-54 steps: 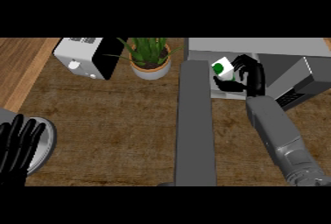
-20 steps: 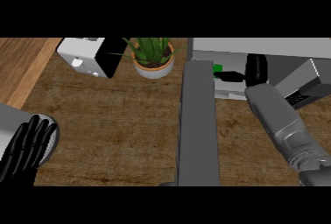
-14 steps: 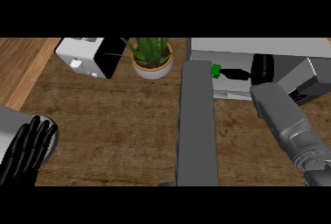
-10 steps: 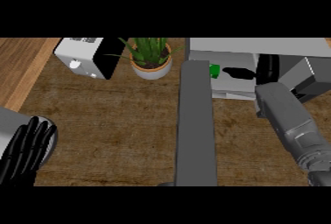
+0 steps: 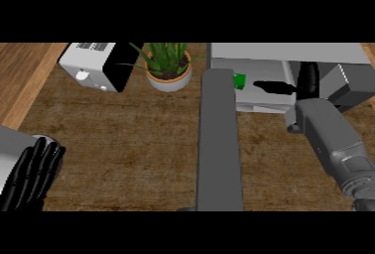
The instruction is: Pick up the milk, place it into the microwave and close the microwave
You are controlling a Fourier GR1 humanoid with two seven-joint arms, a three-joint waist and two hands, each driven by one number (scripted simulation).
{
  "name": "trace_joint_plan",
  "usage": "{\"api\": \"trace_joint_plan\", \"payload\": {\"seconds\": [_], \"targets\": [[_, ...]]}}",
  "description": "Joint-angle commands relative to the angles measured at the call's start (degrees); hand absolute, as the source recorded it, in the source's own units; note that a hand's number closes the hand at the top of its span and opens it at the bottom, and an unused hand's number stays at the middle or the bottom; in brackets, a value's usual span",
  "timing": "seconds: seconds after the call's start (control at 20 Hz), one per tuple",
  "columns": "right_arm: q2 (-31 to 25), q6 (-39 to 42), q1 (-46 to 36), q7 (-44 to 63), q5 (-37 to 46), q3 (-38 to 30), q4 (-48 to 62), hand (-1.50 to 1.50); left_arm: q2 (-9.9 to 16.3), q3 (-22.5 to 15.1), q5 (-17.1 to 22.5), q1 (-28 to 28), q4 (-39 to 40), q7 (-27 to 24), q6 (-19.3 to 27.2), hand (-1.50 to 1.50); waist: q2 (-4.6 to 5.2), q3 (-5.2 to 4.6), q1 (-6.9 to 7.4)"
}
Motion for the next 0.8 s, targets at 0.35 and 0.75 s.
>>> {"api": "trace_joint_plan", "payload": {"seconds": [0.35, 0.75], "targets": [[2.78, 10.89, 7.45, -4.98, -2.96, -1.63, -1.04, -1.5, -0.93, -2.63, -0.67, 3.22, 0.23, -2.85, -0.54, -1.5, -0.39, 0.14, -1.45], [6.27, 12.54, 13.45, -3.43, -4.02, -1.05, -4.01, -1.5, -1.18, -3.77, -0.72, 0.1, -2.49, 2.66, 3.08, -1.5, -0.86, 0.1, -3.12]]}}
